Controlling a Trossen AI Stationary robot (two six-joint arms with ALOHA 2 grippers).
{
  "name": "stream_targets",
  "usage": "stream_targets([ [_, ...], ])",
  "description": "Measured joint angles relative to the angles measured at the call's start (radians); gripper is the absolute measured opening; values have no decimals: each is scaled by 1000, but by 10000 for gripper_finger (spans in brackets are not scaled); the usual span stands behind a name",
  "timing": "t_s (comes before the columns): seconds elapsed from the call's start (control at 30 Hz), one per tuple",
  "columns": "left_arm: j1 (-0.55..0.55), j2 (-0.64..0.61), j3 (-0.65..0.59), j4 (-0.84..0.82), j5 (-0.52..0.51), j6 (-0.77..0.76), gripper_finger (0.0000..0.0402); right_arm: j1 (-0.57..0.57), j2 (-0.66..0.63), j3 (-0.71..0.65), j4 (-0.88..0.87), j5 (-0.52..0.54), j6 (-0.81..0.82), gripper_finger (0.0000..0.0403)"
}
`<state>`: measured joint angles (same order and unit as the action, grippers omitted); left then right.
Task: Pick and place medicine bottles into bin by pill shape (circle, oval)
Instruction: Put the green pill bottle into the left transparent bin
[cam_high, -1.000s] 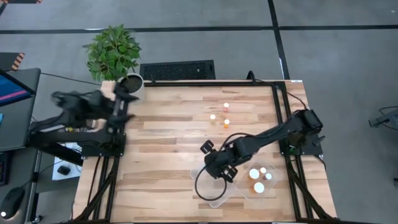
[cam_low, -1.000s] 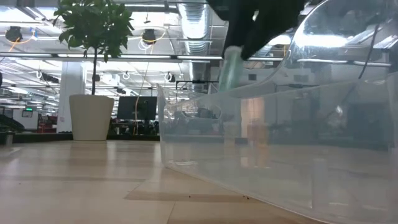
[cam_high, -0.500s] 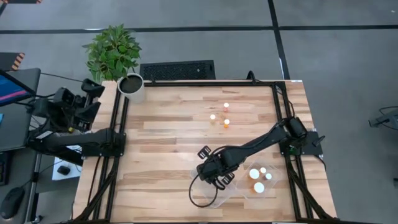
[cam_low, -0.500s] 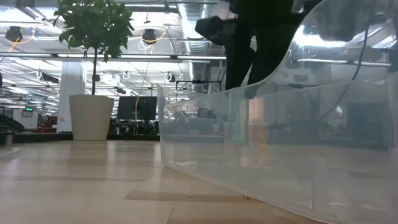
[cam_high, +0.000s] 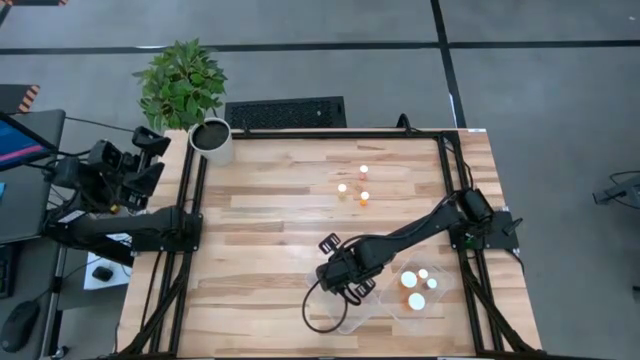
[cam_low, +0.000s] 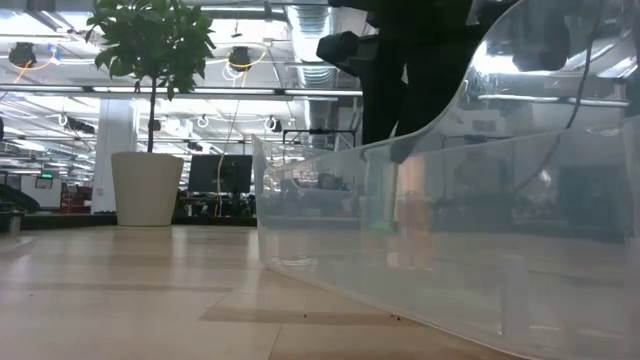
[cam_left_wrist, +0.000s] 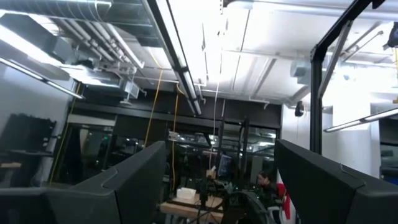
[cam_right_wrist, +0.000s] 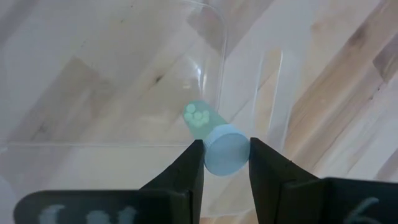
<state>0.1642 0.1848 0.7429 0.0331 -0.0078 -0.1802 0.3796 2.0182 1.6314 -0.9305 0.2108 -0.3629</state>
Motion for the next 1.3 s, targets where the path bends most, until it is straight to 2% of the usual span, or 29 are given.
stream_targets([
  [0.43, 0, 0, 0, 1, -5, 7, 293, 25, 0, 0, 4, -3, 73, 109],
  [0.6, 0, 0, 0, 1, -5, 7, 293, 30, 1, -41, 31, -3, 70, 109],
  [1.07, 0, 0, 0, 1, -6, 8, 293, 30, 0, -47, 41, -3, 61, 110],
  [1.3, 0, 0, 0, 1, -6, 8, 293, 24, 0, -47, 45, -3, 50, 140],
])
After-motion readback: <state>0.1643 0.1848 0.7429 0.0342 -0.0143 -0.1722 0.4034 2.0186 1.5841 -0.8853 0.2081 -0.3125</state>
